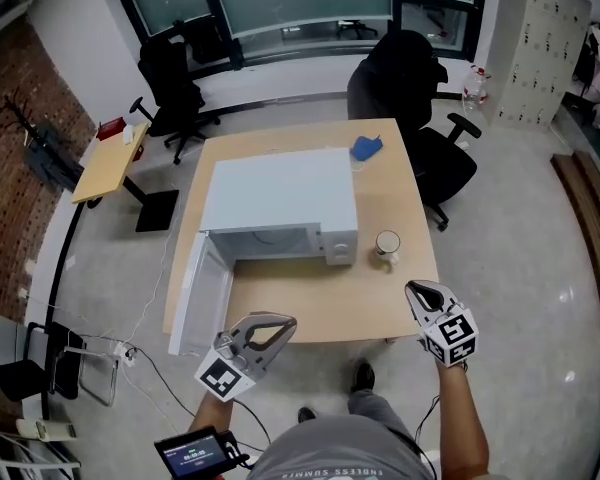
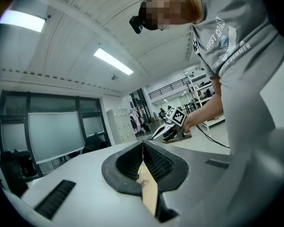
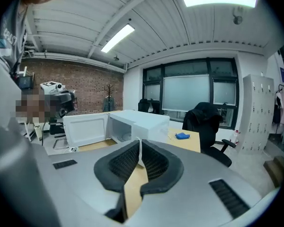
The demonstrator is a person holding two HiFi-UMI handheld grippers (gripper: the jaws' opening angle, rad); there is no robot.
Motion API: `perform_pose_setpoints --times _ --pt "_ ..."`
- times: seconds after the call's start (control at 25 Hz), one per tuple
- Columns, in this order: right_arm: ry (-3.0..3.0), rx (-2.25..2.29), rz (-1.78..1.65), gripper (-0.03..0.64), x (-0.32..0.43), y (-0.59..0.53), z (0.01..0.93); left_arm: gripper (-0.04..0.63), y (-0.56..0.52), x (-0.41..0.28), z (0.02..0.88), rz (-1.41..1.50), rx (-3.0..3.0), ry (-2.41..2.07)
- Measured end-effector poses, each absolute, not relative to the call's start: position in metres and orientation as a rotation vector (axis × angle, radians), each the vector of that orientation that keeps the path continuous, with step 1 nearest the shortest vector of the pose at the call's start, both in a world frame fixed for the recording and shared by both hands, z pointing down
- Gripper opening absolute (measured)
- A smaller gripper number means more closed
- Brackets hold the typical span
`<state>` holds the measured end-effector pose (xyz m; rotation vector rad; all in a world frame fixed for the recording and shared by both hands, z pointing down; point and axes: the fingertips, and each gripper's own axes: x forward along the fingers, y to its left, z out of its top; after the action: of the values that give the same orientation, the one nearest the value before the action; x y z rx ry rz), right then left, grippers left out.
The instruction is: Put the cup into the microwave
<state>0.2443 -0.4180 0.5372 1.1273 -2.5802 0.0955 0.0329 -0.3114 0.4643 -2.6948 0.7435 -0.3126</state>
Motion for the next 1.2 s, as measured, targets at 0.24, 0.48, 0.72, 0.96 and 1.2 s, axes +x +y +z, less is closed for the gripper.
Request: perform_pose_setpoints --times 0.24,0.48,0.72,0.96,1.2 --pt "-2.525 1.05 0.24 0.021 0.271 -0.496 0.604 0.023 -0.36 0.051 0.488 -0.403 -2.752 0.854" --pt "-2.438 0.98 0.366 0.032 0.275 -0.554 0.681 0.023 -0.392 0.052 0.508 -0.435 -2.798 0.987" --pt "-2.316 0.934 0.449 0.115 0.275 -0.585 0.752 0.023 -0.403 0.045 0.523 -0.489 -2.808 1.091" --pt "-2.22 0.919 0.448 0.124 0.271 -0.603 0.794 0.023 -0.409 0.039 0.532 -0.531 -2.804 1.15" --pt "-2.17 0.928 0.428 0.126 0.268 -0.613 0.814 0.023 -0.408 0.037 0.54 -0.572 -2.804 1.161"
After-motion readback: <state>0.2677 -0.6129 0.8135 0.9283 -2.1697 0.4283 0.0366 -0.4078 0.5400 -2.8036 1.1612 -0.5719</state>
